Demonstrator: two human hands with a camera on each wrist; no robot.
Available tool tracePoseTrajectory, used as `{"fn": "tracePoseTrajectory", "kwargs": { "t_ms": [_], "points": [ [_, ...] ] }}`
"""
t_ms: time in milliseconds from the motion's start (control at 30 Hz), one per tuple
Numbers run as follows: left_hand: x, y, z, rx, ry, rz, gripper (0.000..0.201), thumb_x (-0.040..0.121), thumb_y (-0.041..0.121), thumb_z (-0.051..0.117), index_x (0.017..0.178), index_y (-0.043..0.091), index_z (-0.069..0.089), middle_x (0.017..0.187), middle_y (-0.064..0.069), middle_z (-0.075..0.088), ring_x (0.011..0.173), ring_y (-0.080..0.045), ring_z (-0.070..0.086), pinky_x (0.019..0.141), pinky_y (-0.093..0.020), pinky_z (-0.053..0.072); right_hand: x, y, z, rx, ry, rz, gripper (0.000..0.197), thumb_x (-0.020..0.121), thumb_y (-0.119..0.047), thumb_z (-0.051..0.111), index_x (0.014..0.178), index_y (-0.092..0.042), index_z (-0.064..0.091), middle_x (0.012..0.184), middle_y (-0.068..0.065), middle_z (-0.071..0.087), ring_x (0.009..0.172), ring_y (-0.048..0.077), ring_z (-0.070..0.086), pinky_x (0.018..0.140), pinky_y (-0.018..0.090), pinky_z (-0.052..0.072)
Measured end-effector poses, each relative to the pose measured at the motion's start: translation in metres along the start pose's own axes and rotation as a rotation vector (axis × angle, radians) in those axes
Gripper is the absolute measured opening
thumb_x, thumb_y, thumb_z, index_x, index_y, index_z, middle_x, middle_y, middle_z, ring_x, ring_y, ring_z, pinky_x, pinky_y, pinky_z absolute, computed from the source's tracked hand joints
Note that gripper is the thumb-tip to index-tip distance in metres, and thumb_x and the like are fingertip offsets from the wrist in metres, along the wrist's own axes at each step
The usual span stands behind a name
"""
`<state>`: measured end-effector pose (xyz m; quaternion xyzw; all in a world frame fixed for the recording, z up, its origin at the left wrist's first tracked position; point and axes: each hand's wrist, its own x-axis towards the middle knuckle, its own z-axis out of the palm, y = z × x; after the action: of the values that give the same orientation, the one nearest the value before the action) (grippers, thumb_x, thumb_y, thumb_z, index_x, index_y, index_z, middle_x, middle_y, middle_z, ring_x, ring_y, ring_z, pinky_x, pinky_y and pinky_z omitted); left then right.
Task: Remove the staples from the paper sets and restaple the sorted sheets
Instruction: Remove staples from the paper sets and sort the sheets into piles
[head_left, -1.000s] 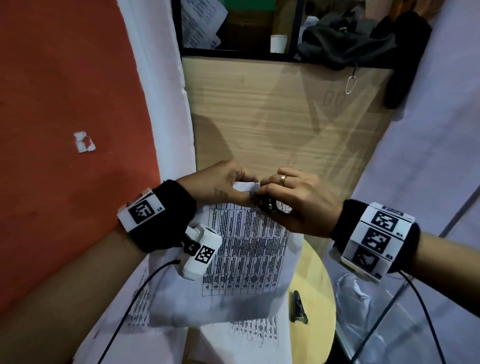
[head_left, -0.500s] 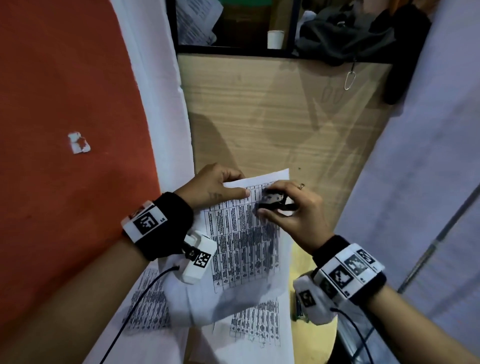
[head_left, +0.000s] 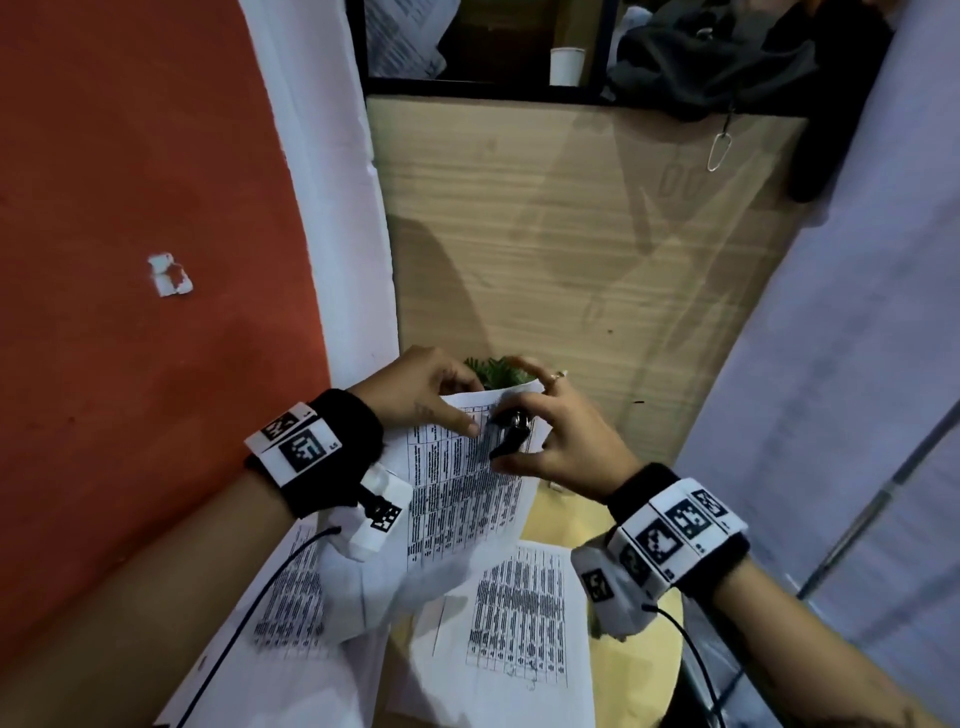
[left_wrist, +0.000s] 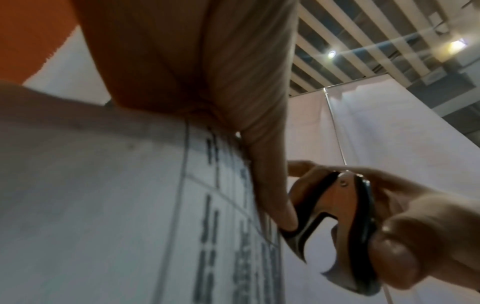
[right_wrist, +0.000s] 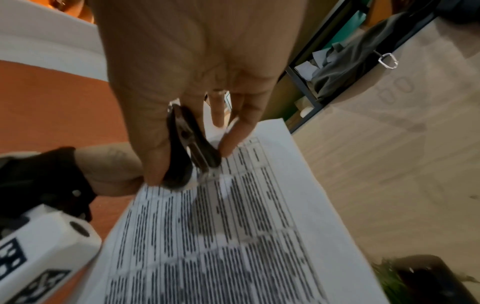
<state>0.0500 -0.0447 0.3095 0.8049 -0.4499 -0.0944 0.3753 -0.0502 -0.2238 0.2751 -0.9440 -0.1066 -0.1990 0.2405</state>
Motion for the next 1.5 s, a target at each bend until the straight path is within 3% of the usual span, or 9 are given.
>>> {"fn": "tracePoseTrajectory", "kwargs": {
  "t_ms": [100, 200, 300, 433, 667, 833, 1000, 1200, 1500],
  "points": [
    [-0.001, 0.003, -0.003, 0.041, 0.002, 0.030, 0.021, 0.064, 0.008, 0.084, 0.082, 0.008, 0.072, 0.072, -0.006, 0.071, 0.065, -0.009, 0.060, 0.064, -0.025, 0.045, 0.009, -0.003, -0.012, 0.038, -0.053, -0.019, 0.051, 0.055, -0.053, 0.074, 0.096, -0.023, 0.069, 0.099, -0.006, 0.061, 0.090, 0.016, 0.059, 0.075, 0.035, 0.050],
    [-0.006, 0.005, -0.009, 0.286, 0.059, 0.065, 0.020, 0.067, 0.033, 0.083, 0.076, 0.020, 0.071, 0.056, 0.018, 0.060, 0.057, 0.002, 0.053, 0.058, -0.022, 0.037, 0.007, -0.007, -0.024, 0.068, -0.036, -0.011, 0.043, 0.059, -0.030, 0.086, 0.095, -0.015, 0.071, 0.088, -0.005, 0.061, 0.084, 0.011, 0.057, 0.068, 0.016, 0.043],
    [-0.012, 0.012, -0.012, 0.468, 0.138, 0.048, 0.039, 0.065, 0.061, 0.068, 0.076, 0.025, 0.072, 0.049, 0.017, 0.049, 0.058, -0.004, 0.048, 0.055, -0.023, 0.031, 0.004, -0.009, -0.030, 0.122, -0.022, 0.021, 0.040, 0.058, -0.029, 0.087, 0.092, -0.015, 0.072, 0.089, -0.003, 0.066, 0.083, 0.011, 0.060, 0.077, 0.025, 0.048],
    [-0.014, 0.019, -0.008, 0.519, 0.122, 0.017, 0.021, 0.078, 0.045, 0.072, 0.071, 0.026, 0.067, 0.052, 0.009, 0.049, 0.065, -0.016, 0.049, 0.057, -0.029, 0.028, 0.002, -0.006, -0.033, 0.183, -0.028, 0.049, 0.042, 0.054, -0.038, 0.086, 0.088, -0.018, 0.072, 0.088, -0.001, 0.068, 0.081, 0.015, 0.064, 0.078, 0.040, 0.052],
    [-0.009, 0.019, -0.010, 0.193, 0.068, 0.018, 0.035, 0.075, 0.025, 0.078, 0.047, 0.035, 0.059, 0.041, 0.012, 0.047, 0.044, 0.000, 0.041, 0.048, -0.021, 0.028, -0.010, -0.015, -0.027, 0.083, 0.249, -0.176, 0.046, 0.064, -0.027, 0.080, 0.106, -0.013, 0.069, 0.117, 0.005, 0.053, 0.100, 0.017, 0.058, 0.076, 0.023, 0.050],
    [-0.013, 0.027, -0.008, -0.044, 0.066, 0.050, 0.020, 0.067, 0.022, 0.075, 0.067, 0.003, 0.070, 0.058, 0.005, 0.048, 0.055, -0.004, 0.042, 0.051, -0.021, 0.030, -0.009, -0.025, -0.025, 0.013, 0.274, -0.344, 0.045, 0.071, -0.024, 0.076, 0.113, -0.012, 0.067, 0.113, 0.005, 0.065, 0.100, 0.022, 0.062, 0.084, 0.039, 0.051],
    [-0.014, 0.036, -0.010, -0.094, 0.068, 0.089, 0.013, 0.075, 0.009, 0.077, 0.067, 0.018, 0.073, 0.057, 0.012, 0.056, 0.057, 0.005, 0.048, 0.055, -0.015, 0.037, -0.007, -0.032, -0.030, -0.023, 0.285, -0.416, 0.041, 0.075, -0.027, 0.072, 0.111, -0.009, 0.067, 0.112, 0.005, 0.066, 0.098, 0.022, 0.063, 0.082, 0.038, 0.050],
    [-0.016, 0.040, -0.007, -0.174, 0.089, 0.065, 0.023, 0.063, 0.029, 0.079, 0.079, 0.013, 0.077, 0.077, -0.015, 0.071, 0.071, -0.006, 0.057, 0.069, -0.026, 0.043, -0.007, -0.038, -0.035, -0.091, 0.321, -0.455, 0.038, 0.070, -0.021, 0.076, 0.105, -0.008, 0.070, 0.108, 0.004, 0.068, 0.090, 0.025, 0.065, 0.076, 0.038, 0.052],
    [-0.024, 0.050, -0.010, -0.213, 0.043, 0.054, 0.017, 0.072, 0.004, 0.078, 0.065, 0.019, 0.071, 0.062, 0.006, 0.060, 0.061, -0.004, 0.051, 0.060, -0.019, 0.039, -0.006, -0.039, -0.038, -0.180, 0.339, -0.519, 0.036, 0.067, -0.015, 0.078, 0.101, -0.006, 0.071, 0.102, 0.006, 0.069, 0.085, 0.026, 0.065, 0.072, 0.036, 0.053]
  ]
}}
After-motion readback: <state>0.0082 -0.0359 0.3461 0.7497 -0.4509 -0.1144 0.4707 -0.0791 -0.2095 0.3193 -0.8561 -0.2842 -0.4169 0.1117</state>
